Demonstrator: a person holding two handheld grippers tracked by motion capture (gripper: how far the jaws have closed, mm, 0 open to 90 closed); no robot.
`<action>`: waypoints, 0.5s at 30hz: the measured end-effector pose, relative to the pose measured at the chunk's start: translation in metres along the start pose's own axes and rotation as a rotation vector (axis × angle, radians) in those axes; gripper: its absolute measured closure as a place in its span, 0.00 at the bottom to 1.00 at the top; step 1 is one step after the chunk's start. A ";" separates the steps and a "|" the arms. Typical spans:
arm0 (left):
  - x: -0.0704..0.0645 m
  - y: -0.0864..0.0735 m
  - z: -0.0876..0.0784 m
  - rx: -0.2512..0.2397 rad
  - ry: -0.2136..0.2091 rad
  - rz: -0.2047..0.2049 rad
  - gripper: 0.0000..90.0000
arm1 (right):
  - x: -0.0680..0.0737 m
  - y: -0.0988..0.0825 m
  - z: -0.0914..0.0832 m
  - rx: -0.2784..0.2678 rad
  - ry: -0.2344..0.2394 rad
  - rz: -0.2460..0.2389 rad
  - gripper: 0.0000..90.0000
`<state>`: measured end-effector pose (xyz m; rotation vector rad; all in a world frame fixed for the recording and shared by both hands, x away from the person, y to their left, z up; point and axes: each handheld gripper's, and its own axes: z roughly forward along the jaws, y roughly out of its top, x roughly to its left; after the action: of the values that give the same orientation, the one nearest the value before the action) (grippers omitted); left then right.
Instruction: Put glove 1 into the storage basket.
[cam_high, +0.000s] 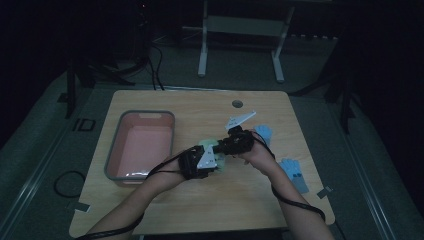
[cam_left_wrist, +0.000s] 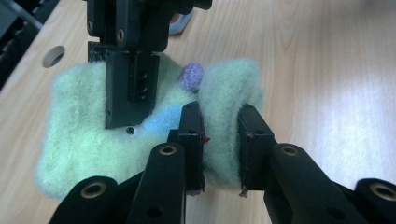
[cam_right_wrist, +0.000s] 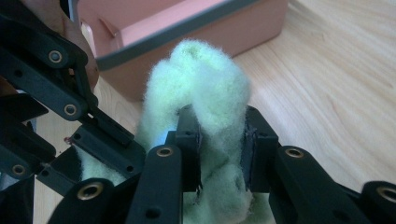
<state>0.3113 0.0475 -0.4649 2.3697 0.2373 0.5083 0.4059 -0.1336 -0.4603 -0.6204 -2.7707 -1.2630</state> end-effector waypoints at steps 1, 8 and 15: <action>0.001 -0.001 -0.002 0.000 0.003 0.000 0.84 | 0.001 0.003 0.001 -0.001 0.005 -0.001 0.80; 0.009 -0.009 -0.026 0.001 0.043 -0.007 0.84 | 0.008 0.025 0.009 -0.025 0.020 -0.013 0.80; 0.017 -0.022 -0.052 0.020 0.057 -0.022 0.84 | 0.018 0.050 0.023 -0.025 0.044 -0.035 0.80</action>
<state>0.3046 0.1001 -0.4393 2.3720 0.2953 0.5655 0.4106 -0.0813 -0.4367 -0.5415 -2.7455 -1.3034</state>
